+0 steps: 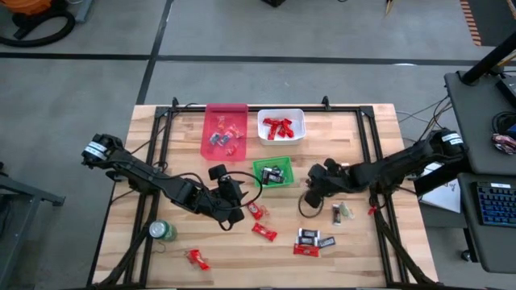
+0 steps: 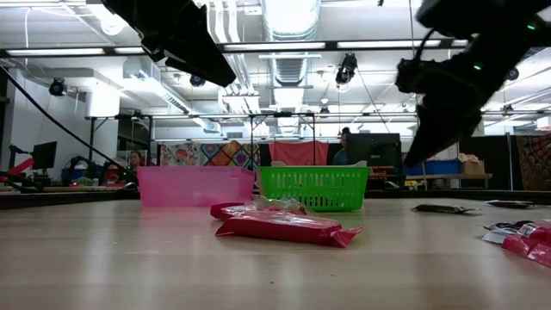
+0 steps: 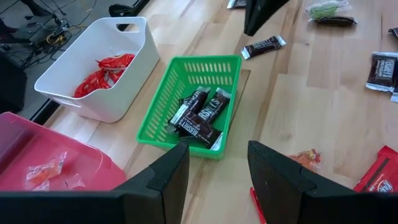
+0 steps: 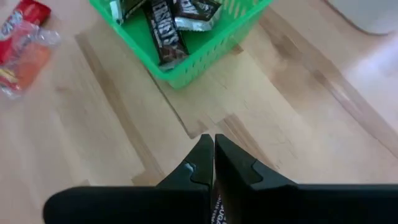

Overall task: Sort candy
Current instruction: Put the brown chocolate bar into the green bin

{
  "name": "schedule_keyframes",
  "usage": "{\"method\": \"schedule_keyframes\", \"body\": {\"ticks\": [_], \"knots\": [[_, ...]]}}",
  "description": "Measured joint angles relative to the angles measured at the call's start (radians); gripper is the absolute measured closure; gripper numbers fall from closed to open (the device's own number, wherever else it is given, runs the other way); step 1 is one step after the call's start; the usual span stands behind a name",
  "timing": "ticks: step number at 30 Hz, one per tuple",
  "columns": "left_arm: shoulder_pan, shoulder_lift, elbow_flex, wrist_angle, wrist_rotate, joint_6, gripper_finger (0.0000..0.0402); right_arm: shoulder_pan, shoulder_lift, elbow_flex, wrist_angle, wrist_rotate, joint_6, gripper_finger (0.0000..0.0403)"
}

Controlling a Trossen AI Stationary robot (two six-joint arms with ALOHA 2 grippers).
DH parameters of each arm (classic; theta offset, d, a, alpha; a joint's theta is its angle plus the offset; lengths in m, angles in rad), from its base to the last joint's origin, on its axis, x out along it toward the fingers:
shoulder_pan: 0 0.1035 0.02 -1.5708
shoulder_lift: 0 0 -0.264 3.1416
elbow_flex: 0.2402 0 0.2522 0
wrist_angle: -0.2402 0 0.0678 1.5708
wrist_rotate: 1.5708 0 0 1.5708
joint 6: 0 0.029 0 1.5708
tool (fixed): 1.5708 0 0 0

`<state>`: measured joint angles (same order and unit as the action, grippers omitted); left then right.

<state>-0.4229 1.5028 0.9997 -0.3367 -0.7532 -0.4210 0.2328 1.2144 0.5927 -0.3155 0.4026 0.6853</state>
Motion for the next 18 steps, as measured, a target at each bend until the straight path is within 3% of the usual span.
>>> {"method": "schedule_keyframes", "body": {"ticks": [5,11,18], "knots": [[0.000,0.000,0.000,0.000,0.000,0.000,0.0254,0.122,-0.001,-0.118,0.173,0.192,-0.002,0.0394],[0.000,0.000,0.000,0.000,0.000,0.000,0.0254,0.219,-0.001,-0.251,0.312,0.325,0.044,0.0394],[0.000,0.000,0.000,0.005,-0.014,0.000,0.0254,0.225,-0.001,-0.307,0.403,0.354,0.073,0.0378]]}}
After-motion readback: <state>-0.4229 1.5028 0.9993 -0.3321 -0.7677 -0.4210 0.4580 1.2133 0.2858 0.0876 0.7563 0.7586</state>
